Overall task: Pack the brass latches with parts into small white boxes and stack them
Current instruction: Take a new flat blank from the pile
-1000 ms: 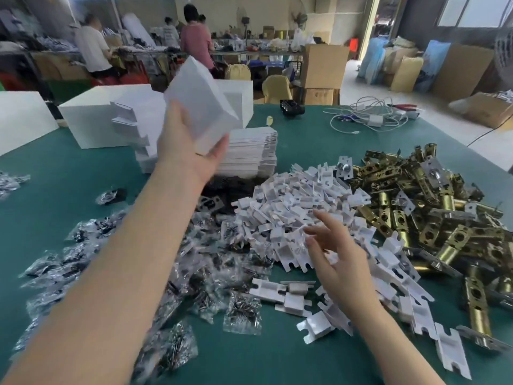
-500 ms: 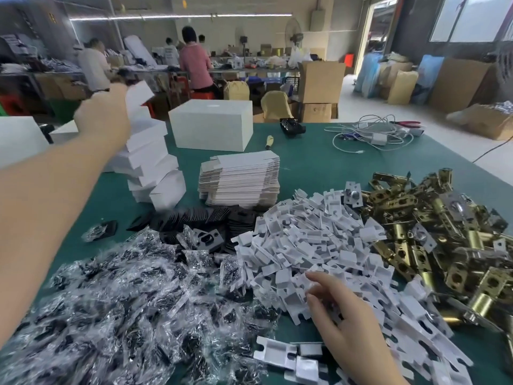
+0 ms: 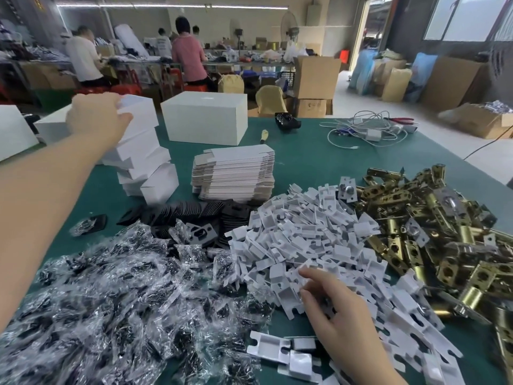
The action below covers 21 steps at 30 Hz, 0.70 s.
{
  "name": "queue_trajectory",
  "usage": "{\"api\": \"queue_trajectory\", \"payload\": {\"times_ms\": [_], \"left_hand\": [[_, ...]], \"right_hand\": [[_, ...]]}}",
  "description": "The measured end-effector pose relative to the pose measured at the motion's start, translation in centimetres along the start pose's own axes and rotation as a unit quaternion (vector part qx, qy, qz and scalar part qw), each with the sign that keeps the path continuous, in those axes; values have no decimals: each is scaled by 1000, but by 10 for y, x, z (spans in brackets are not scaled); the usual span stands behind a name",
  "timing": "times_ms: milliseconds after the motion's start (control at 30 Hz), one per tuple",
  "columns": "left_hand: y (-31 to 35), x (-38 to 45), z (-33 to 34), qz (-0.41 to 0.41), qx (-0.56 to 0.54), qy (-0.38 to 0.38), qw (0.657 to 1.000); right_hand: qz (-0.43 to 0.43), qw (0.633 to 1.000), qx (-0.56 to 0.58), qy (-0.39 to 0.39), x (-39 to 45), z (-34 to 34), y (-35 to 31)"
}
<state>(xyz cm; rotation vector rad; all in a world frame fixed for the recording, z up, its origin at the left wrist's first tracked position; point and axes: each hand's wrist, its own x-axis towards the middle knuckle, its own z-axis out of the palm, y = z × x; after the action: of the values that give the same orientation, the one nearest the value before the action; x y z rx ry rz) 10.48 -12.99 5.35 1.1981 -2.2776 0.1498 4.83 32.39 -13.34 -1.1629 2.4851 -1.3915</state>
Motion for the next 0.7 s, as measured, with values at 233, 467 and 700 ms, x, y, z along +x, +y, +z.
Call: {"api": "queue_trajectory", "payload": {"times_ms": [233, 467, 700], "left_hand": [[-8, 5, 9, -13, -47, -64, 997], [-12, -5, 14, -172, -261, -50, 948], [-25, -9, 26, -175, -368, -65, 911]], "right_hand": [[-3, 1000, 7, 7, 0, 3, 1], [-6, 1000, 3, 2, 1, 3, 3], [-13, 1000, -7, 6, 3, 4, 4]]}}
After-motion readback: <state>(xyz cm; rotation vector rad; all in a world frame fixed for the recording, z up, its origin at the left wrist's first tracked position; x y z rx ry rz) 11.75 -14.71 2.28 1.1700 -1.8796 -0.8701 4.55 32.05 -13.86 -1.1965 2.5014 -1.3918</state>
